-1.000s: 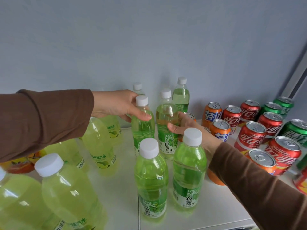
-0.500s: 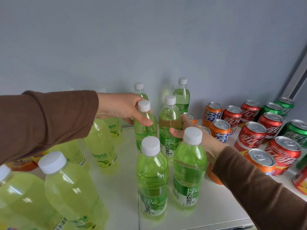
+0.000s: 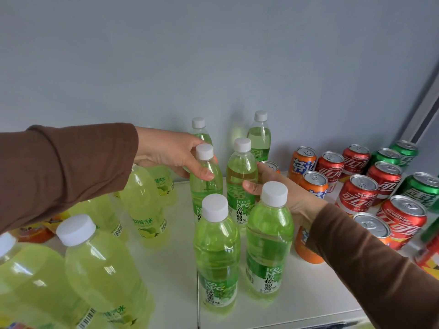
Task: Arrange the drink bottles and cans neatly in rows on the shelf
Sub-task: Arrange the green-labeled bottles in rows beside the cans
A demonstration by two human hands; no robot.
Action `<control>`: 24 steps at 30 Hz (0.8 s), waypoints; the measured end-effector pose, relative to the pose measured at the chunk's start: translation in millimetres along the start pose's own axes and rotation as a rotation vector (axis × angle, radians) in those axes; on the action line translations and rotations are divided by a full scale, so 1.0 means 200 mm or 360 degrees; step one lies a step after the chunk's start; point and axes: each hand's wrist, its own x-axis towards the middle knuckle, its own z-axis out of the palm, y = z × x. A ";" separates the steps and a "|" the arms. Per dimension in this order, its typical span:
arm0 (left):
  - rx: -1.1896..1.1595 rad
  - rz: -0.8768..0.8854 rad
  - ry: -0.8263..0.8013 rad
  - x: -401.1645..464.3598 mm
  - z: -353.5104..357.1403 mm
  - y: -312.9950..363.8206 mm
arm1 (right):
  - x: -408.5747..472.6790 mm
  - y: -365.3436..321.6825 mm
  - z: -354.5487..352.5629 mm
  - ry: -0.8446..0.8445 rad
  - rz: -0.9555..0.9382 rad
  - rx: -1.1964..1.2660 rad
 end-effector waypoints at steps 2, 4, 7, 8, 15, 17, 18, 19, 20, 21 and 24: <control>-0.0017 -0.0008 -0.0032 0.00 -0.01 0.01 | 0.00 -0.01 0.00 -0.0019 0.0022 0.0018; -0.0006 -0.0006 -0.0034 0.00 -0.01 0.01 | -0.01 -0.02 0.00 -0.0027 0.0029 -0.0019; -0.0026 -0.0021 -0.0031 0.01 -0.03 -0.01 | -0.03 -0.05 0.00 -0.0011 0.0045 -0.0082; -0.0031 -0.0022 -0.0036 0.01 -0.03 -0.01 | -0.03 -0.05 0.00 -0.0003 0.0053 -0.0094; 0.0172 -0.0037 -0.0136 -0.05 -0.13 0.00 | -0.04 -0.15 -0.08 0.0000 0.0121 -0.0525; 0.0231 -0.0038 -0.0058 -0.06 -0.19 0.01 | -0.02 -0.22 -0.15 0.0025 0.0159 -0.0843; 0.0255 -0.0034 0.0026 -0.06 -0.21 0.01 | -0.02 -0.26 -0.18 0.0058 0.0182 -0.0966; 0.0278 -0.0026 0.0122 -0.05 -0.23 0.01 | 0.00 -0.29 -0.21 0.0101 0.0192 -0.1070; 0.0302 -0.0018 0.0222 -0.04 -0.24 0.01 | 0.01 -0.32 -0.23 0.0148 0.0197 -0.1156; 0.0335 -0.0014 0.0319 -0.01 -0.25 0.01 | 0.03 -0.36 -0.25 0.0199 0.0206 -0.1238; 0.0391 -0.0032 0.0527 0.07 -0.27 0.01 | 0.12 -0.41 -0.28 0.0338 0.0208 -0.1465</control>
